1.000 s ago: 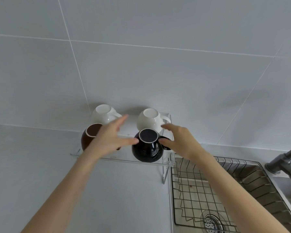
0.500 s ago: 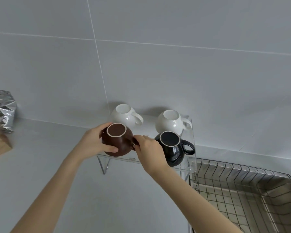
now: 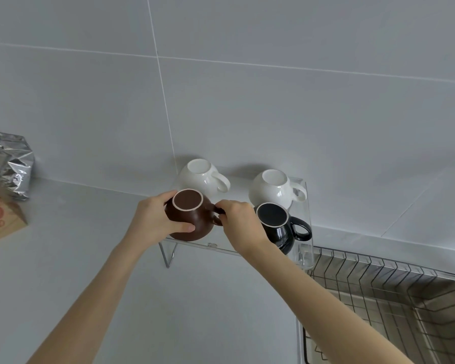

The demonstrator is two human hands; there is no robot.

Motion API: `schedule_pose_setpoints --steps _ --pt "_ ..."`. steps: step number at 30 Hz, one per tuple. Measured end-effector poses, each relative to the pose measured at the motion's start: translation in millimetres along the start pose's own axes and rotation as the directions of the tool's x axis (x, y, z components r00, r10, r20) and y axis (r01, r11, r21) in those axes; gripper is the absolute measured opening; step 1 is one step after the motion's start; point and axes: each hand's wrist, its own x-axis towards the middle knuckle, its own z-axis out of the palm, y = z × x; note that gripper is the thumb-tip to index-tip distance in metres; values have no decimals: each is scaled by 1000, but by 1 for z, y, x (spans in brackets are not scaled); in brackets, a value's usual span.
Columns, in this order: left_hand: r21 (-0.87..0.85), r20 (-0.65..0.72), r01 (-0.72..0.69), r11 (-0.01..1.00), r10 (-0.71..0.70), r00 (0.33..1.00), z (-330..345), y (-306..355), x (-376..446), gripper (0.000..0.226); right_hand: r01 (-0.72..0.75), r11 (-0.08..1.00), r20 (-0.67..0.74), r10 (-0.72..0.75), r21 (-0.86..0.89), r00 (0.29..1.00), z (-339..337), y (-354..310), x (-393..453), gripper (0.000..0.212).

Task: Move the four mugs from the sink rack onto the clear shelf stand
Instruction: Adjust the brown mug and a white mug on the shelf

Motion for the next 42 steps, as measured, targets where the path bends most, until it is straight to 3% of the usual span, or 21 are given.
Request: schedule_pose_setpoints --steps 7,10,13,16,19,22,25,28,31,36,42 --pt "2 50 24 1000 -24 998 -2 1 0 65 17 999 22 -16 -43 1000 0 0 -3 17" --pt "111 60 -5 994 -2 998 1 16 1 73 21 999 40 -19 -45 999 -17 -5 -4 21" --pt "96 37 -96 991 92 995 8 40 8 77 7 998 -129 3 70 992 -52 9 0 28" --pt "14 73 -182 983 181 981 30 68 24 63 -115 970 -283 174 216 943 -85 52 7 28" --pt "-21 215 -182 983 182 959 65 88 43 61 -272 936 -243 323 222 915 -97 102 9 30" --pt "-24 314 -122 992 123 941 96 95 59 60 -317 931 -158 346 183 925 -92 131 9 34" --pt "-44 299 -83 996 92 950 116 94 69 57 -296 938 -102 317 182 943 -82 140 10 37" --pt "-66 229 -31 997 46 972 124 91 74 68 -271 945 -143 298 180 944 -75 141 10 26" --pt "-129 210 -61 990 87 974 124 90 74 41 -276 950 -204 302 145 931 -74 142 13 18" --pt "-132 239 -85 988 115 964 119 88 77 31 -262 958 -227 283 117 932 -71 139 14 17" --pt "-130 268 -107 986 138 953 110 83 81 56 -247 955 -215 280 166 936 -69 133 12 14"
